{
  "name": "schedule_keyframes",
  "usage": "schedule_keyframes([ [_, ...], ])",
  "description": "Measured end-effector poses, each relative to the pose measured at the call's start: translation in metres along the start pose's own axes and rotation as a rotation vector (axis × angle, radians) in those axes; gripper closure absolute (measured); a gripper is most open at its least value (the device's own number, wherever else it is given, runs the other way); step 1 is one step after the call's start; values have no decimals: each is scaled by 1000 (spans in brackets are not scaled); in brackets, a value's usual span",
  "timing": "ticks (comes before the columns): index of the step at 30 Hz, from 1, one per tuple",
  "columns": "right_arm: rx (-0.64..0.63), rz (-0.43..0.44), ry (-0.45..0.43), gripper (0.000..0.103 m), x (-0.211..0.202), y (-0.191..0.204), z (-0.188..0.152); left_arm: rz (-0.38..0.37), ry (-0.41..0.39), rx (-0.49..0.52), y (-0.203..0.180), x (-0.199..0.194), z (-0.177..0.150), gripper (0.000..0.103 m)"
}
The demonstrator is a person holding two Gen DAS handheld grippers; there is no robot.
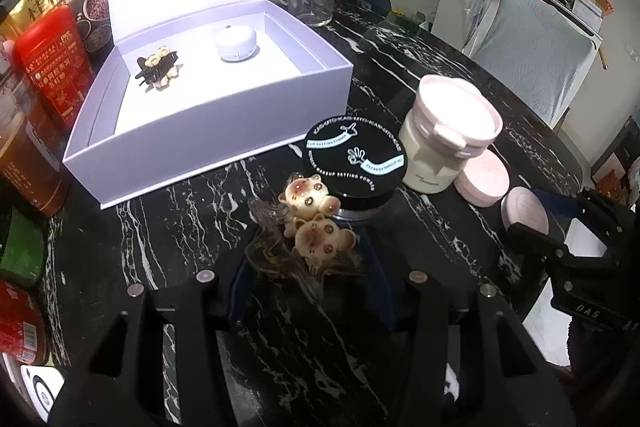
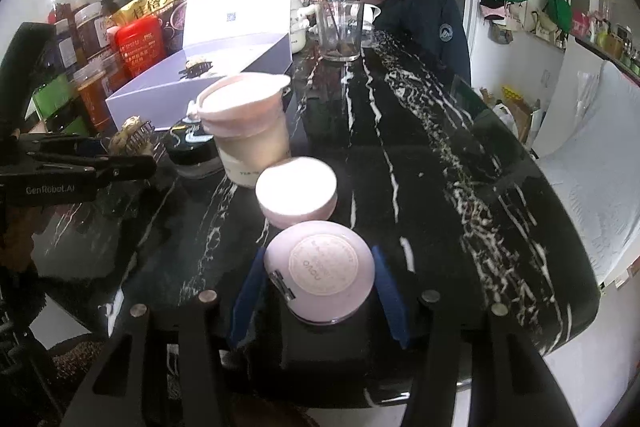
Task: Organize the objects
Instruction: 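Close left tool on second cat clip while right tool grasps pink round compact, then carry clip in left tool and pink compact in right tool toward gift box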
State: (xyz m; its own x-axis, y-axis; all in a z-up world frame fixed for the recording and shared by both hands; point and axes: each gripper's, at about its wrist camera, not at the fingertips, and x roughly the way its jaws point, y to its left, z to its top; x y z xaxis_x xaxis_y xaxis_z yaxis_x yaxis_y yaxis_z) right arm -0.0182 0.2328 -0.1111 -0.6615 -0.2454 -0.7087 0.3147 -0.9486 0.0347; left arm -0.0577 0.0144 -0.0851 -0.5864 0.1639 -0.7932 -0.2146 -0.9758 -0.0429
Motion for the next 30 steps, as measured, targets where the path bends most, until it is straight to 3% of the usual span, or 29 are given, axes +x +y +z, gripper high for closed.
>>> schedule_keyframes([
  [15, -36, -11, -59, 47, -21, -9, 30, -31, -33, -4, -10, -17, 20, 54],
  [30, -126, -14, -91, 47, -23, -8, 69, 5, -78, 24, -10, -30, 46, 54],
])
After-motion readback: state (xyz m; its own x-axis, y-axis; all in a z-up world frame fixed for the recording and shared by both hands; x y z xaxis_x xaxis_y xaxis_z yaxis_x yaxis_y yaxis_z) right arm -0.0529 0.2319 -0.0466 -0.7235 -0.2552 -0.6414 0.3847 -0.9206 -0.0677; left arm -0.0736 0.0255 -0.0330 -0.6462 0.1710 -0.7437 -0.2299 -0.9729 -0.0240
